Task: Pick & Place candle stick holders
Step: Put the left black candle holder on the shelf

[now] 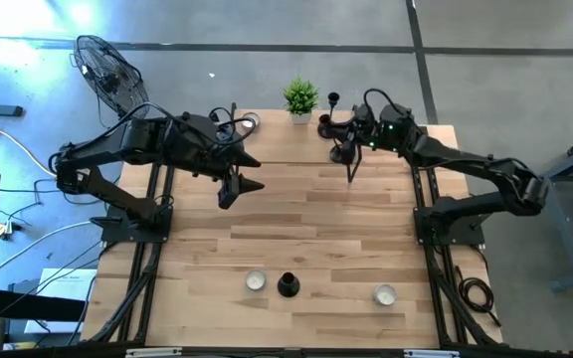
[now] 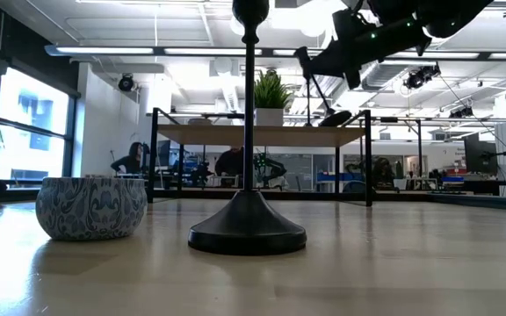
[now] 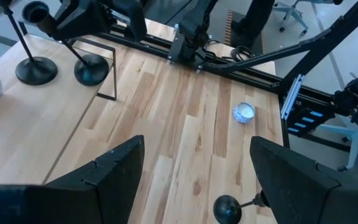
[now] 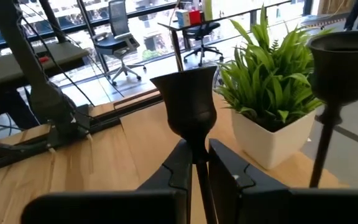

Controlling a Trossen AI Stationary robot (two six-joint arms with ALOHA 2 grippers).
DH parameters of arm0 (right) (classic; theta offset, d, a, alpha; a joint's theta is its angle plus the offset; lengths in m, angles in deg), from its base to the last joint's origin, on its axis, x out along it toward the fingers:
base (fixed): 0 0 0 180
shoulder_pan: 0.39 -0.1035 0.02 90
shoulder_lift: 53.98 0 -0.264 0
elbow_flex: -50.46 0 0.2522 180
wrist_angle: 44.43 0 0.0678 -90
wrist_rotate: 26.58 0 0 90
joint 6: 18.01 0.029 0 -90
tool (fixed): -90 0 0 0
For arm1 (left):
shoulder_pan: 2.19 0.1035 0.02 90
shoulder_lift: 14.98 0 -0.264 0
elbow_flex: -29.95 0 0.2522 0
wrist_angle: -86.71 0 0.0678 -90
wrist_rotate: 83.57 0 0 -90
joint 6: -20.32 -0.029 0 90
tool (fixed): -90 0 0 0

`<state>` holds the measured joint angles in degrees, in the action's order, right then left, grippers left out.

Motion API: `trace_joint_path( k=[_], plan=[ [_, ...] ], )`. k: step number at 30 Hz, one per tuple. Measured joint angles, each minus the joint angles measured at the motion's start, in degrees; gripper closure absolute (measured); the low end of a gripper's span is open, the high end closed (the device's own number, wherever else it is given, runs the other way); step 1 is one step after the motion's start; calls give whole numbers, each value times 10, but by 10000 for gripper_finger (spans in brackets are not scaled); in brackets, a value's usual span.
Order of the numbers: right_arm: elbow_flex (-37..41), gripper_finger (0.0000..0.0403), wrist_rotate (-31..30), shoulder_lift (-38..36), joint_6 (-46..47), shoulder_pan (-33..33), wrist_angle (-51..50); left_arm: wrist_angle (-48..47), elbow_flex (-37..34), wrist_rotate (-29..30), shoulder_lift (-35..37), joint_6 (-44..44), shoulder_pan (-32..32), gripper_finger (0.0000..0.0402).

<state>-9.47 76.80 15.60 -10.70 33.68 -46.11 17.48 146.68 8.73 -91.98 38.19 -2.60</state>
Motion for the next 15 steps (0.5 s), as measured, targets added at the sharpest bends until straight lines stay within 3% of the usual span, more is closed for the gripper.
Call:
trace_joint_path(
  k=[15],
  plan=[
    [0, 380, -12, -2, 5, -4, 3, -1, 0, -3, 0, 0, 0, 114]
  ],
)
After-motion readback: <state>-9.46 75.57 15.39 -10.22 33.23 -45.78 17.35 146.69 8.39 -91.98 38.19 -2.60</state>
